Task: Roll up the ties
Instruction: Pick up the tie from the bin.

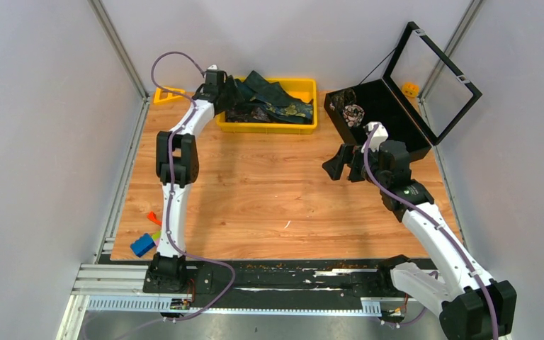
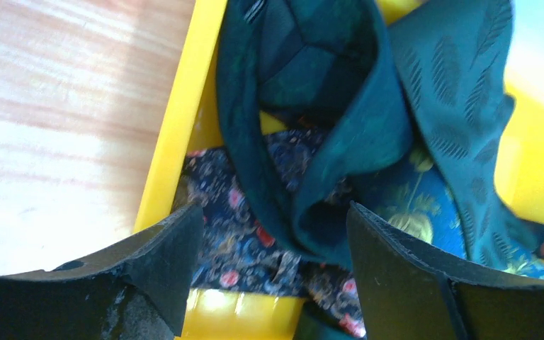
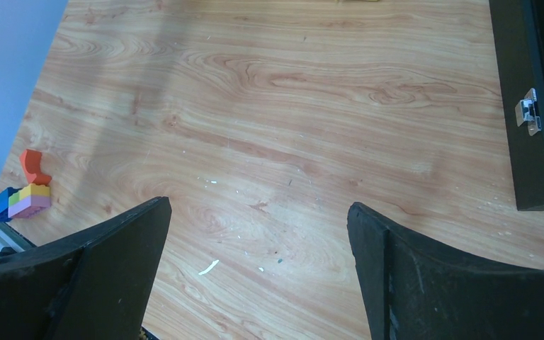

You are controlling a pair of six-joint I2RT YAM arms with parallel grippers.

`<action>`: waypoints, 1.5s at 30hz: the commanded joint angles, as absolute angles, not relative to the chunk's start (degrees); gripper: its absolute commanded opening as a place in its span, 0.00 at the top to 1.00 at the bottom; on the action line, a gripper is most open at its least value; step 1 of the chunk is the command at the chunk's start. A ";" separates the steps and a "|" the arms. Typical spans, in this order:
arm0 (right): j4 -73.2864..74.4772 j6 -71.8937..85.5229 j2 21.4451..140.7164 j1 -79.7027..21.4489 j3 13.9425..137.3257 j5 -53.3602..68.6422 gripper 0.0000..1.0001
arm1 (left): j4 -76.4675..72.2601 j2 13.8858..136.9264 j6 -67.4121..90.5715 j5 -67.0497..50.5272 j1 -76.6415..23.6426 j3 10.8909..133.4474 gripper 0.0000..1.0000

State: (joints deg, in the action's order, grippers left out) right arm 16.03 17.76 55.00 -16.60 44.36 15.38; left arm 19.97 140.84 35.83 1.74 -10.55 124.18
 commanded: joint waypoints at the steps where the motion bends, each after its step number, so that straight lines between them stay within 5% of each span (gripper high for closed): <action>1: 14.07 17.81 54.93 -16.61 45.44 16.96 0.02 | 12.25 143.67 38.93 -3.29 -9.45 130.59 0.20; 14: 14.02 17.69 55.40 -16.61 45.35 17.98 0.03 | 3.61 151.58 45.50 -7.07 -8.70 133.09 0.45; 19: 14.57 17.52 54.99 -16.60 45.40 16.90 0.03 | 3.08 152.02 48.95 -9.79 -8.70 133.77 0.97; 20: 14.46 17.57 54.94 -16.59 45.29 16.69 0.03 | 3.23 151.21 49.29 -9.89 -8.72 133.07 1.00; 45: 15.02 17.19 56.26 -16.61 45.09 14.87 0.03 | 3.48 105.76 49.60 -10.41 -10.94 94.87 1.00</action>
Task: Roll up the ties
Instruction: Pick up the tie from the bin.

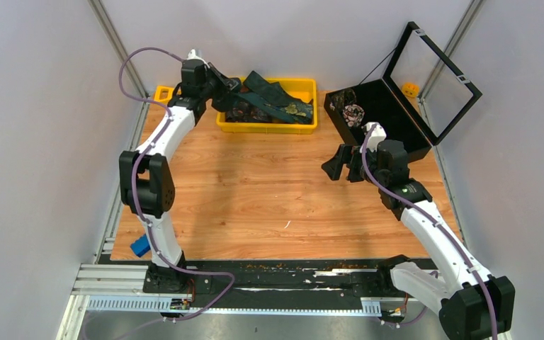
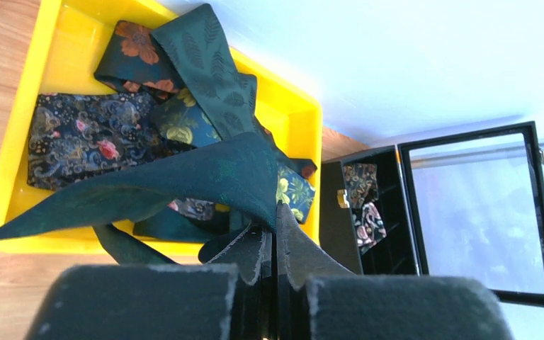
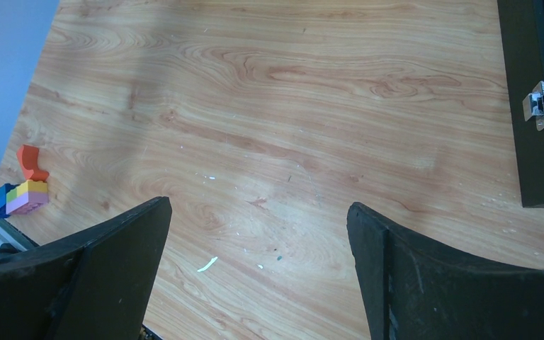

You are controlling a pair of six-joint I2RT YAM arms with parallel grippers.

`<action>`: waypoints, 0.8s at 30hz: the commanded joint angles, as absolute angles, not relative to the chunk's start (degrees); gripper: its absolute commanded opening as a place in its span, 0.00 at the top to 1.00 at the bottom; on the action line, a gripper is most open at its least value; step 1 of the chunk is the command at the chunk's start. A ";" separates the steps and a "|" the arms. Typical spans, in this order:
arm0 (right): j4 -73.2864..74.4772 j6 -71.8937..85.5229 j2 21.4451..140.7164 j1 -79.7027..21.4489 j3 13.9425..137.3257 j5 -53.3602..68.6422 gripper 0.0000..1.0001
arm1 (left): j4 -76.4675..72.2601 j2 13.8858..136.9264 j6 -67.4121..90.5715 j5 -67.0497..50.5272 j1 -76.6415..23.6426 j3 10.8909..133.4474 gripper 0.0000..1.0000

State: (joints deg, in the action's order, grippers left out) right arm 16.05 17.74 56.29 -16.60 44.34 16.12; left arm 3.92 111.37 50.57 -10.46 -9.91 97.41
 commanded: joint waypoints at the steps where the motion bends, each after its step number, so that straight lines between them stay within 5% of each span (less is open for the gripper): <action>1: 14.97 17.21 56.20 -16.60 45.09 14.71 0.03 | 3.72 104.42 49.57 -10.27 -11.17 94.05 1.00; 14: 12.48 15.86 55.56 -16.59 43.89 17.86 0.02 | 9.98 79.21 48.34 -5.62 -13.88 80.57 1.00; 24: 9.16 14.94 53.30 -16.61 41.65 19.58 0.02 | 28.81 63.68 35.81 -0.31 -13.88 86.69 1.00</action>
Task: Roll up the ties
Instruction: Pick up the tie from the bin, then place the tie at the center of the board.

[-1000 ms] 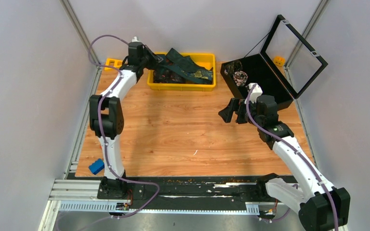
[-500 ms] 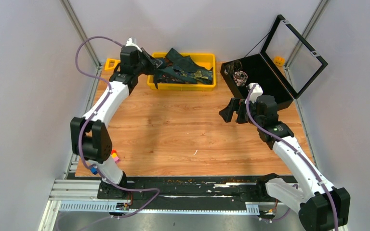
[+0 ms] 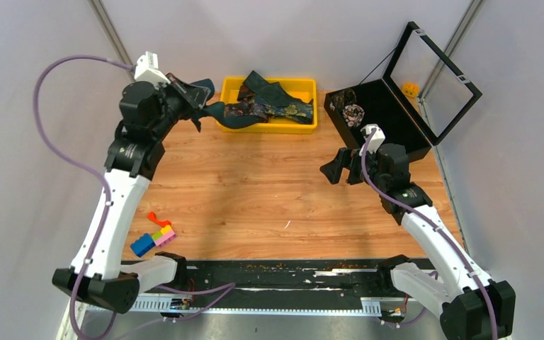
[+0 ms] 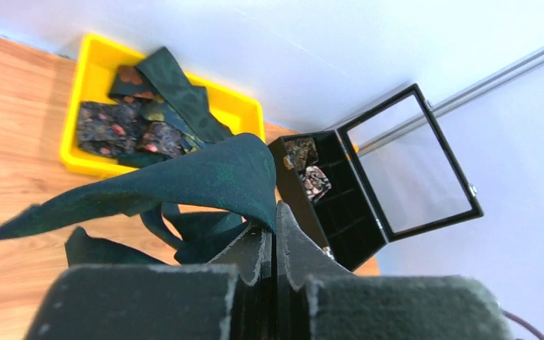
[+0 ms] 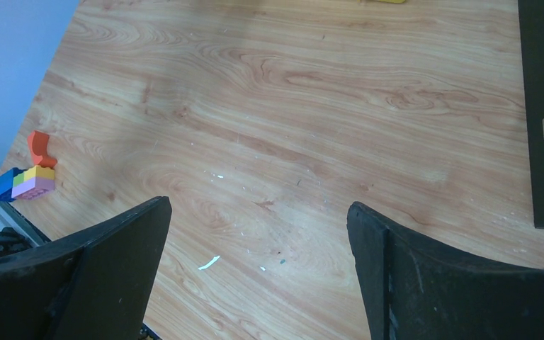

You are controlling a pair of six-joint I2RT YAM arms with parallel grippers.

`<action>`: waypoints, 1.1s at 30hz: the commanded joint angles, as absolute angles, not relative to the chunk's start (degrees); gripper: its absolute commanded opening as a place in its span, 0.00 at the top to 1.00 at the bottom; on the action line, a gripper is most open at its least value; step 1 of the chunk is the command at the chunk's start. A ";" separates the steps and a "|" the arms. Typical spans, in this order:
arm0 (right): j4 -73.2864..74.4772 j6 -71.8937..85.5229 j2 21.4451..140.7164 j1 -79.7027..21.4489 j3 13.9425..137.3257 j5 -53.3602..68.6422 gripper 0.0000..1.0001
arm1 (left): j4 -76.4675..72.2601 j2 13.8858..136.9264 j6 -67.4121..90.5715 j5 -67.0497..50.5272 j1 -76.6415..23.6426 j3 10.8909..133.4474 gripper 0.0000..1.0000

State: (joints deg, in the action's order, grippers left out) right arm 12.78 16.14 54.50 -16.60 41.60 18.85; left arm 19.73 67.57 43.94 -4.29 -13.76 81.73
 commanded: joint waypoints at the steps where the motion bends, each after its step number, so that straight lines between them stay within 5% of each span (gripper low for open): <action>1: 9.29 14.89 53.42 -16.61 41.74 19.49 0.02 | 30.80 62.65 33.63 -0.15 -13.89 87.77 1.00; 11: 9.82 14.67 54.05 -16.61 41.88 19.18 0.02 | 48.14 57.18 18.38 11.28 -13.88 103.72 1.00; 19: 10.18 14.43 53.98 -16.61 41.83 18.18 0.02 | 52.99 60.15 14.58 5.35 -13.89 110.90 1.00; 26: 10.23 14.38 54.19 -16.61 41.60 16.70 0.02 | 44.53 55.98 20.90 3.01 -16.31 91.15 1.00; 33: 10.43 14.41 55.75 -16.53 41.81 15.61 0.02 | 39.29 56.39 27.11 23.55 -34.09 74.08 1.00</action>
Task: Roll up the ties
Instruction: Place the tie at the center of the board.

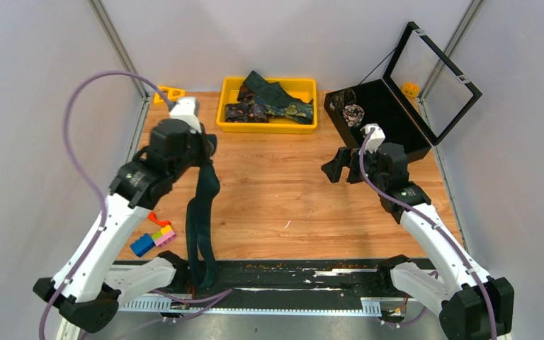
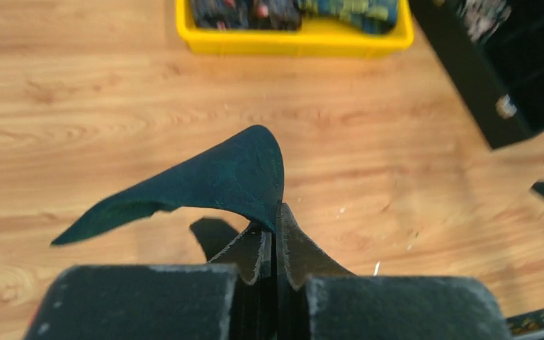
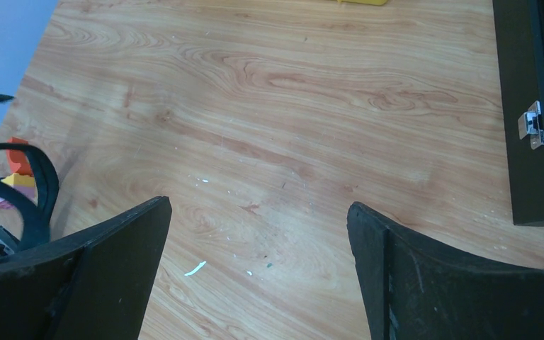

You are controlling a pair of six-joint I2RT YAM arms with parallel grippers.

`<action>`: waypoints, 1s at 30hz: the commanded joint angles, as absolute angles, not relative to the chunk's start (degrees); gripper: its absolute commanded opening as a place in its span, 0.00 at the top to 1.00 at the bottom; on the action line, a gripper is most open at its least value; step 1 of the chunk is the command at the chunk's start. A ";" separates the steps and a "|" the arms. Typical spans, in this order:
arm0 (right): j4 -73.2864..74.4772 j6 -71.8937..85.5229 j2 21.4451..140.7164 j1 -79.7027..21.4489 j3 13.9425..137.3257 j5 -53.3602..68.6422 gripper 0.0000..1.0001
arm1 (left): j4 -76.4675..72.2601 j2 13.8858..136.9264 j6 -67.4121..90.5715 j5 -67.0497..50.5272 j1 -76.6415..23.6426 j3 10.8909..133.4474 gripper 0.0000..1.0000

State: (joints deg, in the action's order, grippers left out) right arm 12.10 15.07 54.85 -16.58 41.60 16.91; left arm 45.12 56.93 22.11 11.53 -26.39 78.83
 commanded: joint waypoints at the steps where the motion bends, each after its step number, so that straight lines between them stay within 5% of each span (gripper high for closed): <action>1: 10.62 14.39 55.95 -16.56 41.90 15.41 0.02 | 38.22 57.14 28.07 25.60 -36.34 71.83 1.00; 10: 11.46 14.62 56.55 -16.52 42.23 12.30 0.02 | 34.00 73.69 35.57 42.54 -50.50 67.41 1.00; 19: 11.95 14.76 53.17 -16.31 41.21 5.57 0.02 | 36.14 98.94 45.90 54.70 -60.69 79.04 0.99; 22: 12.32 15.69 51.63 -15.90 40.63 1.71 0.01 | 32.90 106.14 43.89 50.86 -63.32 82.83 0.81; 26: 13.17 17.12 49.57 -15.07 40.14 -4.66 0.01 | 30.86 111.75 40.31 47.11 -66.75 85.50 0.31; 30: 11.77 17.74 47.85 -14.49 38.82 -6.10 0.01 | 27.33 108.47 36.98 41.44 -67.95 82.06 0.01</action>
State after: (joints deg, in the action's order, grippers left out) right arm 13.43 16.12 49.87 -15.11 39.97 -1.28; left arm 32.40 112.27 39.33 45.17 -66.89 83.15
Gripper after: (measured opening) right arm 0.993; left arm 0.910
